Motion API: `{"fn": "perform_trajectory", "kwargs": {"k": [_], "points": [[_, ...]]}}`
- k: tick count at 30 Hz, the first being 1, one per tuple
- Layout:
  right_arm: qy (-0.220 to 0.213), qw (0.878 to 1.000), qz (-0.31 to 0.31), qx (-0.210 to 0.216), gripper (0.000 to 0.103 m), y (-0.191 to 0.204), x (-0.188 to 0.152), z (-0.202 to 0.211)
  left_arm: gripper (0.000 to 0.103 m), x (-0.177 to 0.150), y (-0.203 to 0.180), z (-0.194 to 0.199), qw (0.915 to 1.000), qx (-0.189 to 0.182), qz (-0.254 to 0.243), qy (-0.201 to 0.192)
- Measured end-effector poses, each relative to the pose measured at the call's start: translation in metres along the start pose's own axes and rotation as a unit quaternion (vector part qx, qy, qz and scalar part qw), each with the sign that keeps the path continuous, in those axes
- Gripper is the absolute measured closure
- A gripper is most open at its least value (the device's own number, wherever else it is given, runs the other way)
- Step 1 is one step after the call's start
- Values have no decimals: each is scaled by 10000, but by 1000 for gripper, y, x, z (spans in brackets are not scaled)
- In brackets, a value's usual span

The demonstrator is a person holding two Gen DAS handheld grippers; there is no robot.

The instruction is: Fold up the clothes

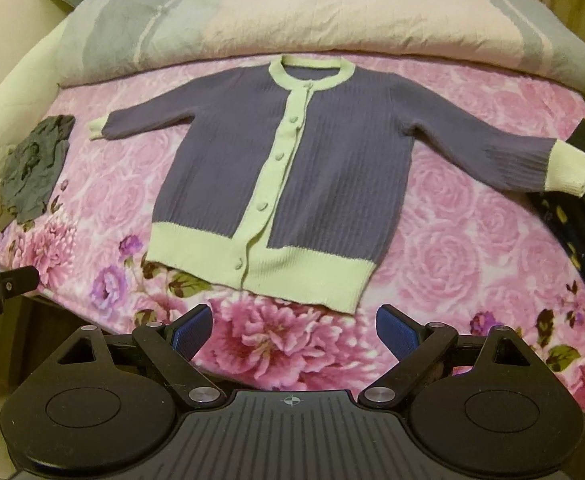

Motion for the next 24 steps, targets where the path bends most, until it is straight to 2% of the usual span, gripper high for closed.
{"fn": "perform_trajectory", "kwargs": {"k": [4, 12, 20, 24], "points": [[41, 9995, -290, -134, 12, -9, 12, -10, 42, 20, -3, -25, 9998, -77, -154, 122], [-64, 9962, -751, -441, 12, -14, 61, -31, 41, 89, 3, -68, 9988, -333, -350, 70], [-269, 9861, -1424, -809, 12, -22, 97, -62, 41, 138, 38, -147, 9959, -865, 19, 269], [-244, 9741, -1936, -1145, 12, -39, 108, -88, 47, 149, 67, -212, 9899, -1117, 579, 649]]}}
Point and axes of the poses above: each gripper's, at about its wrist camera, not at the fingertips, and z roughly against the way its jaws point, y to its left, x to its top, the point moved 3 cm from there along -z, roughly the way its jaws point, and after that the axes turned 12 degrees about x, right-handed, at the moved point
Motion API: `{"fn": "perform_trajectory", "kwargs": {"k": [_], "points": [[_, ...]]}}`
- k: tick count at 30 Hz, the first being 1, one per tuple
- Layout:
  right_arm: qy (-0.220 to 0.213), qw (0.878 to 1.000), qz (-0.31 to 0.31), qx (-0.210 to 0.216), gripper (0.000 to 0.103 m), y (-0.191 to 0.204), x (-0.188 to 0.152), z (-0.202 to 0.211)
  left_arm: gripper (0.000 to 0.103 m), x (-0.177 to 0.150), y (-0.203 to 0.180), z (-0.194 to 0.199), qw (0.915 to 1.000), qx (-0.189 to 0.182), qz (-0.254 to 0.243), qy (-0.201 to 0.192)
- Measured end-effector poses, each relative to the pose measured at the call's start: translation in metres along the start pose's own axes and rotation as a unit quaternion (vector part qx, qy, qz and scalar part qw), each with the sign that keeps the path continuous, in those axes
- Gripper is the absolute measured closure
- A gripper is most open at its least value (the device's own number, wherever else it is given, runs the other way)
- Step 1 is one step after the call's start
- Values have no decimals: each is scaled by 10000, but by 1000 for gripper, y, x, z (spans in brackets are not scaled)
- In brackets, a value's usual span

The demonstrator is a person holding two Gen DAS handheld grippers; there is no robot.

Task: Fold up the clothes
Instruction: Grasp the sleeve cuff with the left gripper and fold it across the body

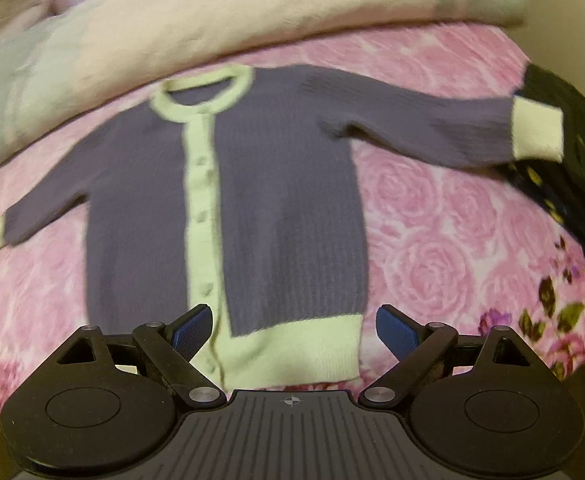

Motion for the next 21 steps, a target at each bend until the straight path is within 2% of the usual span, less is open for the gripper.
{"fn": "perform_trajectory", "kwargs": {"k": [6, 9, 12, 15, 16, 17, 20, 21], "points": [[-162, 9979, -534, -334, 12, -13, 16, -40, 48, 30, 62, -87, 9936, -44, 1074, 338], [-150, 9966, -622, -511, 12, -21, 16, -61, 48, 43, 86, -123, 9884, 6, 1491, 291], [-52, 9951, -702, -688, 12, -29, 13, -84, 48, 54, 110, -153, 9787, -35, 2039, 229], [101, 9940, -761, -779, 12, -33, 8, -106, 56, 62, 136, -179, 9597, -291, 2796, 57], [142, 9939, -759, -789, 12, -33, 6, -112, 62, 65, 144, -187, 9514, -410, 3053, -12], [169, 9941, -721, -789, 12, -33, 5, -119, 73, 67, 151, -196, 9418, -538, 3318, -82], [234, 9949, -548, -819, 12, -33, 3, -142, 82, 74, 172, -223, 9078, -883, 4090, -285], [254, 9948, -490, -852, 12, -33, 2, -150, 83, 76, 176, -230, 9000, -928, 4245, -338]]}}
Point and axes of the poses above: each gripper's, at about its wrist camera, not at the fingertips, and z roughly against the way its jaws point, y to its left, x to its top, the point moved 3 cm from there along -z, roughly the way its jaws point, and after that the axes turned 12 degrees about x, right-handed, at the moved point
